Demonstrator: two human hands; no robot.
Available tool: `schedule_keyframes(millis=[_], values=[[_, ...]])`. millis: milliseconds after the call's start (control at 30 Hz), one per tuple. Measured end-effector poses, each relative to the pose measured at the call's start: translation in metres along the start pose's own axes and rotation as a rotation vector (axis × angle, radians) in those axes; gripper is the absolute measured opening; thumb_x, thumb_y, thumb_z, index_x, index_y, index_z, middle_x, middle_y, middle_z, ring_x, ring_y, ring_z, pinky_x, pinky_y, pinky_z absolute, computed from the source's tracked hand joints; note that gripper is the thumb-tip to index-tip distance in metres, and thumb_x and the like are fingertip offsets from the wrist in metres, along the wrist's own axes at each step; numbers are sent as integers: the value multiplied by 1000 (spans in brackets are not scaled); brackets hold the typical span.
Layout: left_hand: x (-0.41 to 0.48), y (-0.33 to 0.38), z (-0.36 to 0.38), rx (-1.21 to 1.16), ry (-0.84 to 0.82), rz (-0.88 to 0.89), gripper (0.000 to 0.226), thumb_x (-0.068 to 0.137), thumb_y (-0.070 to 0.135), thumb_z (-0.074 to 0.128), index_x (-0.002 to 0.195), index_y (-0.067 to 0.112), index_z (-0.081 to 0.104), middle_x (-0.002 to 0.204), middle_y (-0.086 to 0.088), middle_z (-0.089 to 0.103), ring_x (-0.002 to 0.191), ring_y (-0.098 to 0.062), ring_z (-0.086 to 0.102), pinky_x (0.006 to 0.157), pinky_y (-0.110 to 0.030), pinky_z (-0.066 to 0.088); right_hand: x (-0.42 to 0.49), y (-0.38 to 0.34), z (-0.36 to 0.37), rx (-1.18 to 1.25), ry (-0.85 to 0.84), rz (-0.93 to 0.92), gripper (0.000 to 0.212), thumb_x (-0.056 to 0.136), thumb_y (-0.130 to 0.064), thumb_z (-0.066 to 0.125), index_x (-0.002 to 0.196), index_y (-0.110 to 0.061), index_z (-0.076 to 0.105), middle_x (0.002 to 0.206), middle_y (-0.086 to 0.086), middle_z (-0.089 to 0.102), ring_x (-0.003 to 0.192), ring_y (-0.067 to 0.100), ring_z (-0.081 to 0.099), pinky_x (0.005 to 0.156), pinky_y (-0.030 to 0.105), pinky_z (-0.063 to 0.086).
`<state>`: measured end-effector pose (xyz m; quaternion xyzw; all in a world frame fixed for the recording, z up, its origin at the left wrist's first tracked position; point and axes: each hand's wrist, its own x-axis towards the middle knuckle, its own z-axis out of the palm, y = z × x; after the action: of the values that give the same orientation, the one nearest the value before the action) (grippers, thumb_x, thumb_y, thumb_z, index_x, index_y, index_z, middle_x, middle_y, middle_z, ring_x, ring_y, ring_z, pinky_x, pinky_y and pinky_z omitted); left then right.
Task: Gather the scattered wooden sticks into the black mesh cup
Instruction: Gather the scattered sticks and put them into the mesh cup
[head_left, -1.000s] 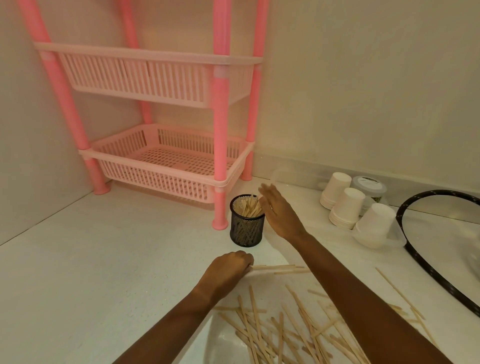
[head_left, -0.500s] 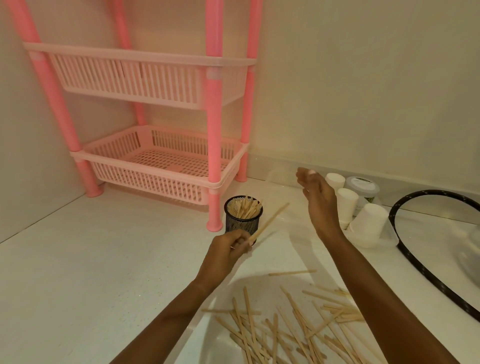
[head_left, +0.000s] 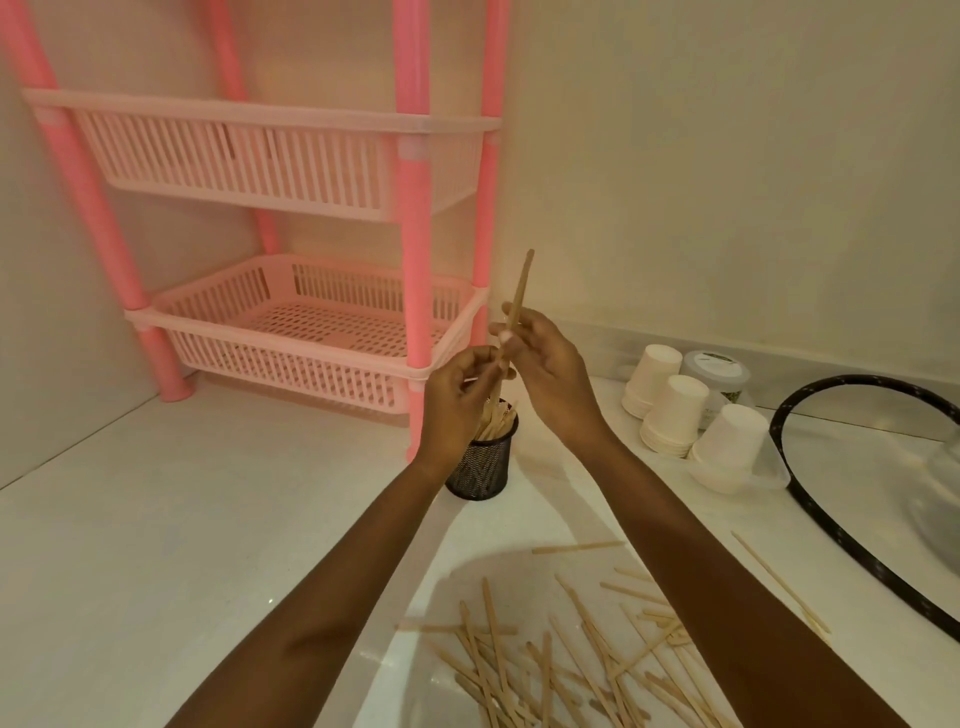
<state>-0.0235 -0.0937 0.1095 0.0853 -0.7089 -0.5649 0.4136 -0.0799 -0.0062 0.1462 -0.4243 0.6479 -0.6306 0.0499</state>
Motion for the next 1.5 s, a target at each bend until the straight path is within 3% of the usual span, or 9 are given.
schedule_keyframes(millis=[167, 300, 533, 633, 867, 967, 1133, 1400, 1500], values=[[6, -14, 2, 123, 18, -25, 18, 90, 0, 51, 104, -3, 63, 100, -19, 68, 92, -26, 63, 87, -36, 51, 12, 7, 12, -90, 54, 37, 20, 93, -8, 47, 107, -3, 60, 108, 16, 68, 99, 23, 64, 79, 19, 50], [-5, -33, -5, 315, -51, 52, 15, 85, -5, 55, 90, -3, 68, 88, -9, 69, 82, -22, 64, 76, -14, 49, 3, 33, 15, -200, 17, 130, 20, 93, -8, 47, 104, 1, 62, 106, 17, 68, 98, 25, 65, 75, 12, 47], [-17, -49, -13, 568, -99, 61, 22, 90, -2, 47, 100, -4, 66, 106, -22, 68, 107, -10, 44, 103, -16, 19, -15, 56, 11, -226, -36, 197, 29, 90, -1, 48, 118, -7, 54, 112, 17, 65, 103, 26, 62, 85, 25, 48], [-16, -47, -13, 526, -55, -33, 33, 95, 2, 39, 126, 2, 51, 126, -17, 57, 123, -27, 46, 104, -27, 31, -18, 57, 6, -279, -21, 154, 37, 91, 2, 43, 126, -11, 47, 114, 16, 63, 98, 18, 59, 79, 11, 46], [-48, -37, -11, 508, -21, 147, 33, 93, 2, 35, 122, 9, 50, 124, -9, 54, 112, -5, 42, 95, 4, 22, -52, 68, -22, -344, 47, 150, 34, 91, 7, 39, 118, -8, 54, 114, 12, 64, 99, 11, 57, 76, -6, 37], [-72, -40, -5, 590, -126, 221, 35, 92, 0, 38, 124, 10, 50, 129, -9, 51, 114, 6, 31, 101, 1, 16, -77, 76, -40, -383, 52, 195, 29, 91, 6, 42, 111, -5, 60, 112, 9, 66, 103, 14, 59, 77, -7, 37], [-107, -51, 16, 678, -405, 205, 32, 93, 7, 44, 124, 10, 53, 130, -12, 52, 126, -21, 42, 102, -15, 24, -117, 85, -75, -519, 44, 292, 26, 89, 5, 47, 102, -6, 66, 108, 7, 67, 98, 11, 58, 77, -5, 37], [-126, -58, 59, 779, -1014, 28, 89, 72, 72, 33, 146, 25, 14, 157, -4, 9, 145, -20, -2, 118, -38, 4, -172, 96, -134, -926, -224, 647, 45, 95, -31, 42, 138, -17, 35, 150, 5, 29, 140, 18, 24, 115, 45, 16], [-132, -54, 79, 812, -1089, 35, 96, 73, 70, 46, 146, 22, 7, 158, -8, 0, 145, -23, -9, 118, -42, -3, -188, 94, -147, -1074, -308, 745, 48, 97, -39, 32, 142, -26, 23, 156, 1, 13, 145, 18, 7, 115, 53, 11]])
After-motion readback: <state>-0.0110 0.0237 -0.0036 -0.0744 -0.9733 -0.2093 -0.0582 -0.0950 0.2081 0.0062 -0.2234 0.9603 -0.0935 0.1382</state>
